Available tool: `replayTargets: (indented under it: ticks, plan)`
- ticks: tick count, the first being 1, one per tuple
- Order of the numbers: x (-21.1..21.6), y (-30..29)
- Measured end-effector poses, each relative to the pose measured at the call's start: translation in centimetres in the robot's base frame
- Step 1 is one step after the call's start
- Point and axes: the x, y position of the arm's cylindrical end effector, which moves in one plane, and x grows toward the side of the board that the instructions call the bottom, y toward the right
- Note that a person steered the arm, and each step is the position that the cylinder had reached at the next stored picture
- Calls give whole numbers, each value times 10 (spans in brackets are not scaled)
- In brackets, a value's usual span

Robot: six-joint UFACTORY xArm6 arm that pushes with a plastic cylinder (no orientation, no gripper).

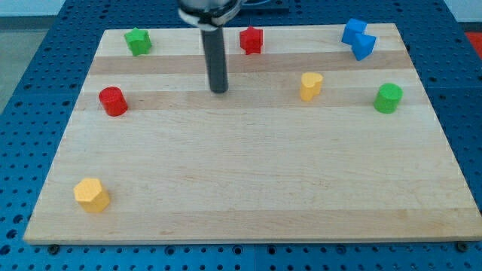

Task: Move the yellow heart to the center

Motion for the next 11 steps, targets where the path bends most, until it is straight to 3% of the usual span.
replayTargets:
  ticks: [1, 4, 8, 11]
  plan:
    - [-26, 45]
    - [-22, 165]
    - [53, 149]
    - [98, 92]
